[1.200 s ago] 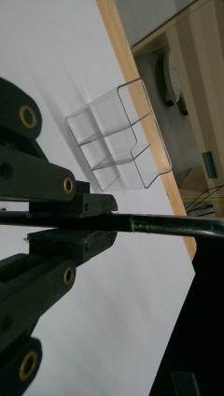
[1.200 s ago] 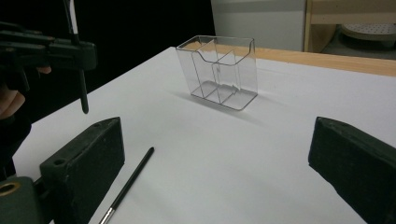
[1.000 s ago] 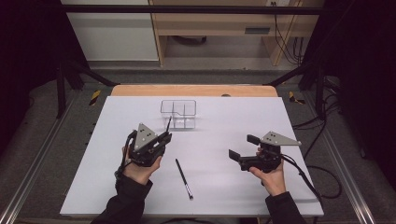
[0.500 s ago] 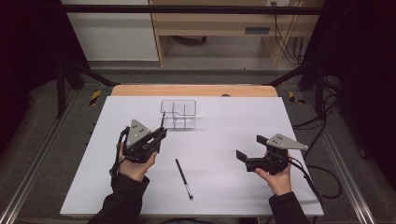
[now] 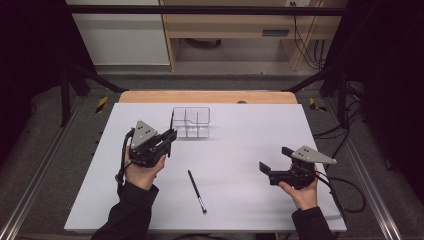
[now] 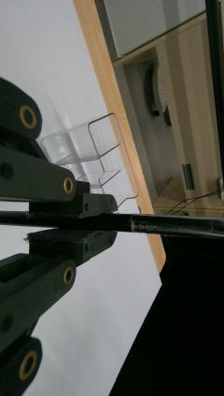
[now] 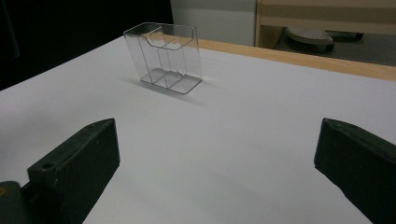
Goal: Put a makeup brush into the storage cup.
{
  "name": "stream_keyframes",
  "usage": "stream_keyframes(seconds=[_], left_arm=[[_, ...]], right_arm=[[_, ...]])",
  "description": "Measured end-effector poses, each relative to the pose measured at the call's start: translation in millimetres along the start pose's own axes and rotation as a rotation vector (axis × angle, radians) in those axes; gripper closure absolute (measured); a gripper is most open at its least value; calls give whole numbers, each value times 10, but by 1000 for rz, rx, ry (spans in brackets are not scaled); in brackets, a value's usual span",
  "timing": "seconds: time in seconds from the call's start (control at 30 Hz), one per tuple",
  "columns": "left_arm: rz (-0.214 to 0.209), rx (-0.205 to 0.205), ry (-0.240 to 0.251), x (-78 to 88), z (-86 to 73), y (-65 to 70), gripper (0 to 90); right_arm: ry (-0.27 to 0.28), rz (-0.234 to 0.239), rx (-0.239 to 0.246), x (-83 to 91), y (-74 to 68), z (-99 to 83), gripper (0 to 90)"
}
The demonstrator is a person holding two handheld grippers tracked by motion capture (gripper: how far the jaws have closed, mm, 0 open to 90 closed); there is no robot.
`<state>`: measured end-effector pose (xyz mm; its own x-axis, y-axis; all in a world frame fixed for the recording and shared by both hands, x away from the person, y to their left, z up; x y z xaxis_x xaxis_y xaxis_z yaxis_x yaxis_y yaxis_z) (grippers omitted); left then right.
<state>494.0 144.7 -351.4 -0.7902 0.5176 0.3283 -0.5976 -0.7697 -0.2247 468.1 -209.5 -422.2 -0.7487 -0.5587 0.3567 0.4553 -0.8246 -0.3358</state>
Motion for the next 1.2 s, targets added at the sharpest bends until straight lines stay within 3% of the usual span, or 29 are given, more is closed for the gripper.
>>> stream_keyframes(seconds=[0.2,0.63,1.2], left_arm=[[-4,19,10,-88,77,-73,831],[-1,-1,-6,-351,248,-143,831],[7,23,-29,-719,277,-252,831]], right_arm=[[3,-3,0,27,33,-15,5],[22,-8,3,42,34,-3,9],[19,1,2,27,26,-10,14]])
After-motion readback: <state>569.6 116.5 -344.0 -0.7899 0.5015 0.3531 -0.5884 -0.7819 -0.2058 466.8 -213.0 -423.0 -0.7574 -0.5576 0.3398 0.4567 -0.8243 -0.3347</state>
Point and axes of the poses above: each handheld gripper's, and its own axes: x roughly backward along the jaws, z roughly out of its top, y roughly to its right, the point moved 5 cm from there along -x, roughly forward along the jaws, and after that the axes turned 14 degrees about -x, right-handed, at the moved point
